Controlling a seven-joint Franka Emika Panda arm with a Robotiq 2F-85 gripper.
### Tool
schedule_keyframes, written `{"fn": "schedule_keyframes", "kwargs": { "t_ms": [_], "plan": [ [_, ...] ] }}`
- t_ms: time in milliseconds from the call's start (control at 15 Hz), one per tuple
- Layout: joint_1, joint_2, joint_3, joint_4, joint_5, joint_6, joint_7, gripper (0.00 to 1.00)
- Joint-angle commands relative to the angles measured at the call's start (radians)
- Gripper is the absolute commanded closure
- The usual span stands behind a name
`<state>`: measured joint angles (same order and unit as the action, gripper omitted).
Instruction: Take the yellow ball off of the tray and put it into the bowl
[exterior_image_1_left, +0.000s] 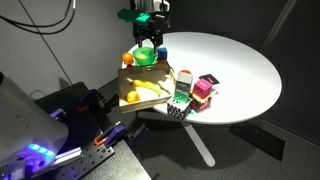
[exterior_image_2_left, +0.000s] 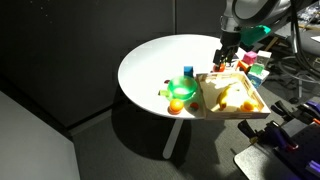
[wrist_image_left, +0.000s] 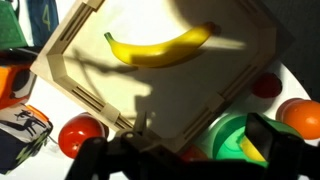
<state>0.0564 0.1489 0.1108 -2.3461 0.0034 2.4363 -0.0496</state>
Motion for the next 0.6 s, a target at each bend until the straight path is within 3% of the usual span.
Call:
{"fn": "schedule_keyframes", "kwargs": {
  "t_ms": [0,533],
  "plan": [
    [0.018,-0.098,-0.026,-0.054,-0.061,-0.071,0.105,0.00],
    [0.013,-0.220,-0.018,-0.091,-0.080,-0.276,0.169,0.00]
  ]
}}
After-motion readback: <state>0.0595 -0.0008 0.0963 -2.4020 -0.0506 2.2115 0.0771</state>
